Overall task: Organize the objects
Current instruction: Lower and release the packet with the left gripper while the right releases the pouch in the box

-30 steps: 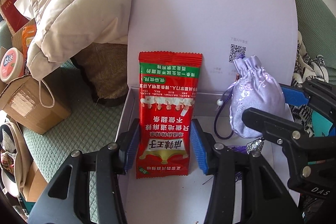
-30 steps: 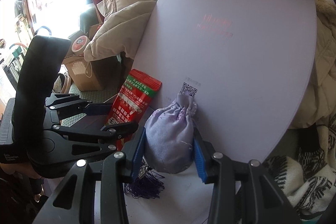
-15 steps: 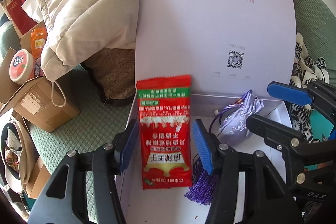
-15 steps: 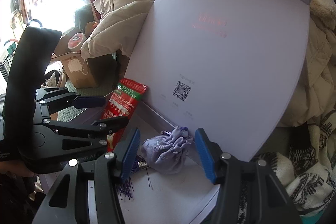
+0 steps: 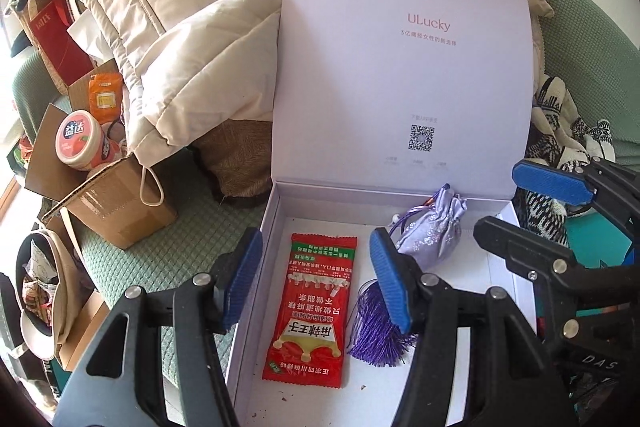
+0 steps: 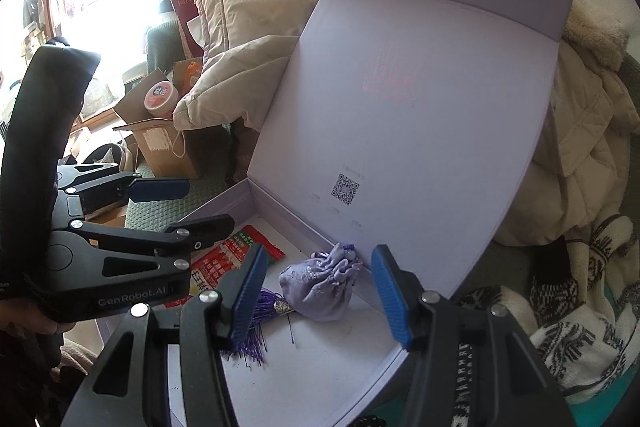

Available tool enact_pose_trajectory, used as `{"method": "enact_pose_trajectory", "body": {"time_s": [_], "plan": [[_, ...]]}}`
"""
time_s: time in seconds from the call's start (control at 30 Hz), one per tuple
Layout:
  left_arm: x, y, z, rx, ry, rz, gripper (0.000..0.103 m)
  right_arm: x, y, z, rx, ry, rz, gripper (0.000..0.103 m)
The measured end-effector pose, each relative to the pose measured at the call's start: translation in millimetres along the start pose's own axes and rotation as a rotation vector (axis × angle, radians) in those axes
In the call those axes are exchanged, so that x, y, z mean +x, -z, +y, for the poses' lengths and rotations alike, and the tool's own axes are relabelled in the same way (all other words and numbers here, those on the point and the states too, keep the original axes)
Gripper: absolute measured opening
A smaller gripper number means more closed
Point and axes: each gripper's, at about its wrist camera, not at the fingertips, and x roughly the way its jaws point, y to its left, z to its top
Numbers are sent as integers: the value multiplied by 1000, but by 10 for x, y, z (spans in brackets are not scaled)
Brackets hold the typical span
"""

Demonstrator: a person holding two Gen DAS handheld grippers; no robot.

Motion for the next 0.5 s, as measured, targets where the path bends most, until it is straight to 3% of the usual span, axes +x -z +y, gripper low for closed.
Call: {"method": "enact_pose_trajectory", "body": {"time_s": [0.5], "plan": [[-1026, -129, -348, 13, -32, -77, 54, -685, -87, 52, -16, 9, -93, 55]]}}
